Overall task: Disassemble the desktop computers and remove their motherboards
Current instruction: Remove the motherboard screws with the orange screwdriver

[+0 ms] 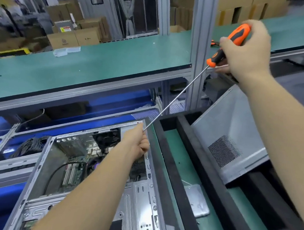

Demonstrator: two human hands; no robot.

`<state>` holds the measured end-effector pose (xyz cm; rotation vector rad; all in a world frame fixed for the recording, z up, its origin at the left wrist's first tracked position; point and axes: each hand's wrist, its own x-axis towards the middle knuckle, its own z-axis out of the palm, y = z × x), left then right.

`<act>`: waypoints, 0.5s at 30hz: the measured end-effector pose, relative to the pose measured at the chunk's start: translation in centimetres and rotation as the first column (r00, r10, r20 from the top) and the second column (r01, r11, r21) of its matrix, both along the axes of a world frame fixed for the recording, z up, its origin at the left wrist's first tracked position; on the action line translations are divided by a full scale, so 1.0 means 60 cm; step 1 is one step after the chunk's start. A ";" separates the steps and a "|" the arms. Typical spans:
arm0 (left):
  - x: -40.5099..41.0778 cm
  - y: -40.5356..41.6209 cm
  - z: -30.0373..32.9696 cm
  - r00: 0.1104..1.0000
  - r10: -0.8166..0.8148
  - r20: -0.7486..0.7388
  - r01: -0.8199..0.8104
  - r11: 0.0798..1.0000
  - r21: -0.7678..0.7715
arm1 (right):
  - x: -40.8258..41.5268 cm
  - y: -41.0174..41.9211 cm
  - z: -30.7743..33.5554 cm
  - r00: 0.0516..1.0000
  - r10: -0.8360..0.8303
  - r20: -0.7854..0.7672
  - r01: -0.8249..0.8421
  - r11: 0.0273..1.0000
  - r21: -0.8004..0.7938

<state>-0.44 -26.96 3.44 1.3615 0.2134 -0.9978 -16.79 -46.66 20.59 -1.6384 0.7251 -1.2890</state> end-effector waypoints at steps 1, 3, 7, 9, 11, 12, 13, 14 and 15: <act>-0.007 -0.009 0.002 1.000 -0.022 -0.008 0.022 1.000 0.002 | -0.007 -0.007 -0.004 1.000 -0.005 0.027 0.004 1.000 0.022; -0.021 -0.022 0.001 0.999 -0.047 -0.003 0.047 0.999 0.008 | -0.021 -0.020 -0.011 0.997 -0.036 0.068 0.033 0.998 0.050; -0.043 -0.045 -0.019 0.998 0.003 0.055 -0.006 0.998 0.060 | -0.052 -0.049 -0.024 0.983 -0.170 0.068 0.165 0.983 0.074; -0.053 -0.068 -0.028 0.997 -0.030 0.070 0.021 0.993 0.117 | -0.060 -0.065 -0.037 0.982 -0.180 0.052 0.175 0.980 0.095; -0.075 -0.090 -0.037 0.990 -0.135 0.050 0.122 0.970 0.211 | -0.058 -0.074 -0.060 0.981 -0.191 -0.026 0.192 0.980 0.044; -0.085 -0.099 -0.045 0.984 -0.175 0.037 0.160 0.955 0.249 | -0.054 -0.075 -0.073 0.973 -0.215 -0.084 0.216 0.976 -0.004; -0.094 -0.106 -0.055 0.982 -0.186 0.020 0.173 0.946 0.275 | -0.051 -0.074 -0.088 0.964 -0.229 -0.134 0.224 0.973 -0.051; -0.101 -0.110 -0.064 0.985 -0.173 -0.011 0.169 0.944 0.283 | -0.047 -0.071 -0.105 0.954 -0.233 -0.191 0.218 0.971 -0.099; -0.107 -0.113 -0.072 0.986 -0.159 -0.055 0.168 0.948 0.269 | -0.043 -0.068 -0.124 0.941 -0.230 -0.249 0.199 0.970 -0.141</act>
